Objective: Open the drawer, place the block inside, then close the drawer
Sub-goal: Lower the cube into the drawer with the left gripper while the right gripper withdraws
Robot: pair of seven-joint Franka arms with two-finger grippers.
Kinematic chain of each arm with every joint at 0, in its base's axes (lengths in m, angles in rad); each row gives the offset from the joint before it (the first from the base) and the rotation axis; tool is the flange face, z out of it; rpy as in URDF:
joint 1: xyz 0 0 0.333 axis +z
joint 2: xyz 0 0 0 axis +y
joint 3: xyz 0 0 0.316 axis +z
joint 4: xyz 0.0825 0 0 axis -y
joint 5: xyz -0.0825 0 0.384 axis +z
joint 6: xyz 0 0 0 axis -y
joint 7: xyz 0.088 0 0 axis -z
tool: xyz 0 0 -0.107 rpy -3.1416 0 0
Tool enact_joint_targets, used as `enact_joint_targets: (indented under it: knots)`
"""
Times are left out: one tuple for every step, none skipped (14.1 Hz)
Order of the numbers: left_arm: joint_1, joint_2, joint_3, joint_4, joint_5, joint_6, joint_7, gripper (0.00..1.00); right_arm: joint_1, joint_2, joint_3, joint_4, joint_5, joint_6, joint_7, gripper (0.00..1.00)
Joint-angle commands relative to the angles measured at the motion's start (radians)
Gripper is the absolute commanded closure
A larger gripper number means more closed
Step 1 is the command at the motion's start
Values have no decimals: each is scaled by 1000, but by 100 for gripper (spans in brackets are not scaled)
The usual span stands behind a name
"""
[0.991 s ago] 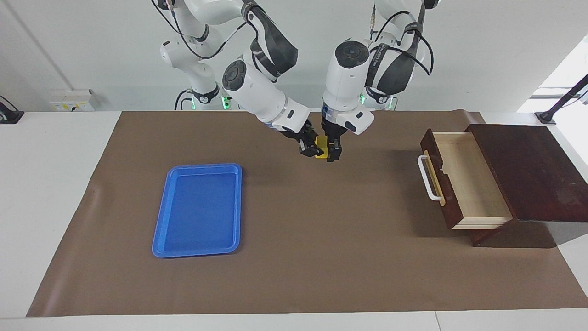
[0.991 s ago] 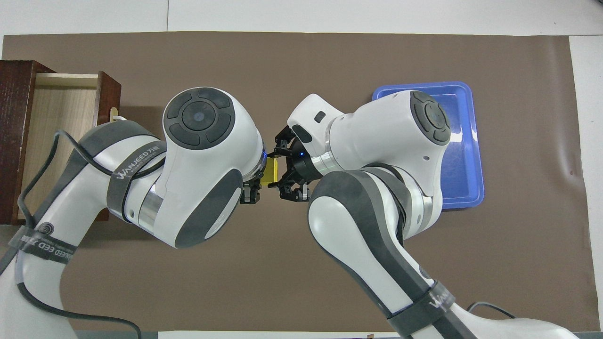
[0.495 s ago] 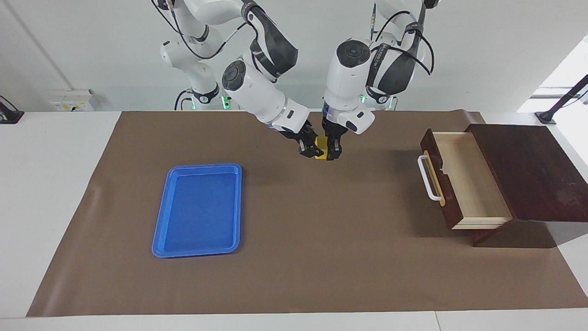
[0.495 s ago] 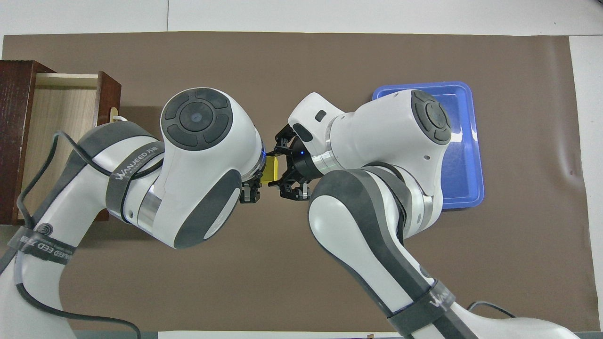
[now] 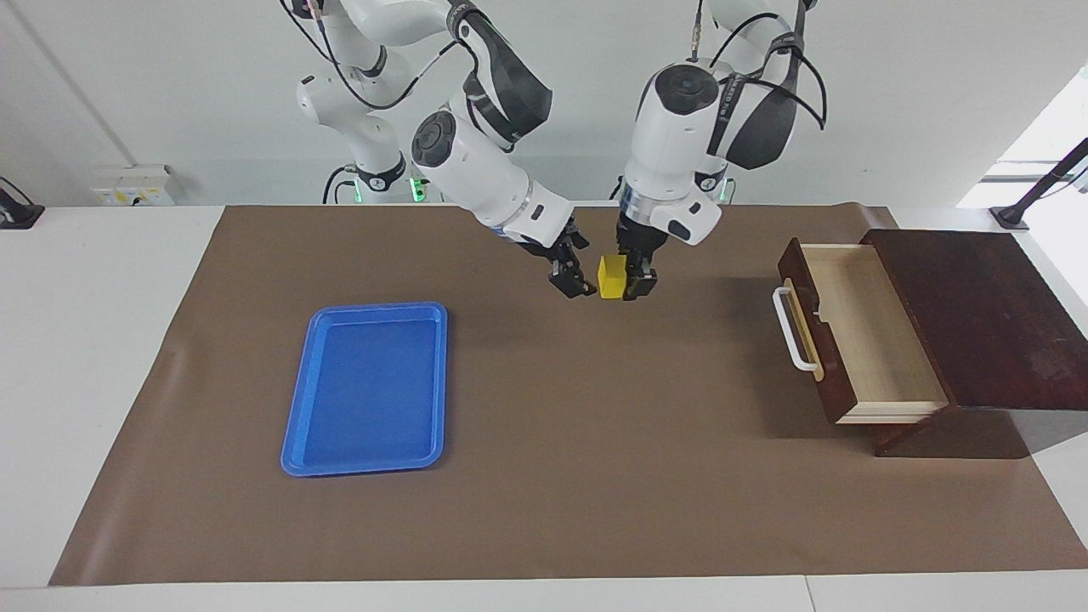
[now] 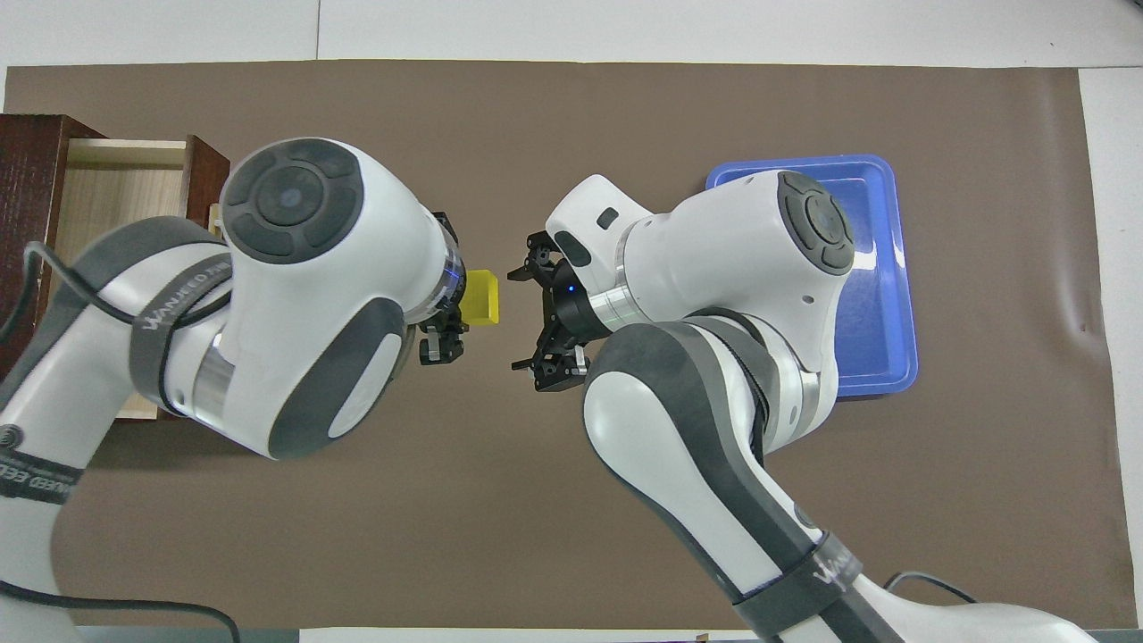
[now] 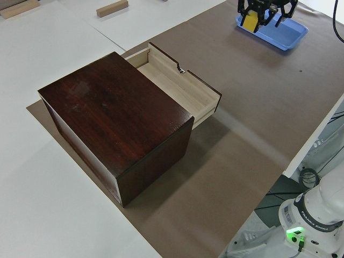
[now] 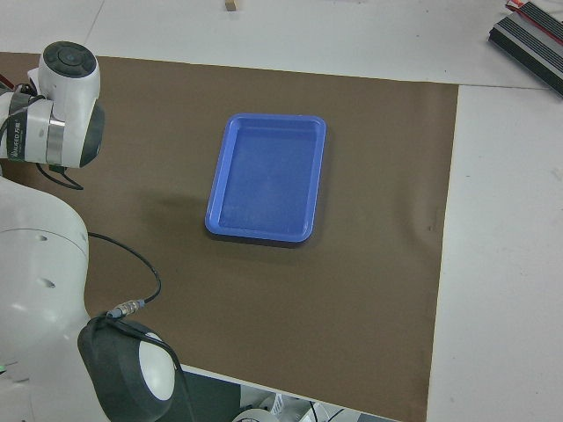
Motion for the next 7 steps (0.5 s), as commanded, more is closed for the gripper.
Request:
enact_joint_targets:
  knots:
    - [116, -72, -2, -21, -22, -87, 163, 100, 3, 9, 1, 13, 14, 2, 18, 0]
    - [163, -76, -2, -21, -22, -100, 221, 100, 1, 9, 1, 13, 16, 1, 18, 0]
    - [214, -76, -2, -20, -22, -105, 270, 100, 1, 9, 1, 13, 16, -1, 18, 0]
    - [269, -74, -2, -20, -20, -102, 315, 100, -5, 9, 1, 13, 16, -5, 18, 0]
    - [328, -74, -2, -21, -19, -95, 368, 100, -16, 9, -1, 15, 16, -12, 16, 0]
    - [377, -73, -2, -21, -17, -90, 433, 100, -17, 3, -2, 15, 17, -16, 18, 0]
    - [444, -74, -2, -30, -17, -79, 505, 100, -28, -1, -6, 18, 19, -39, 24, 0]
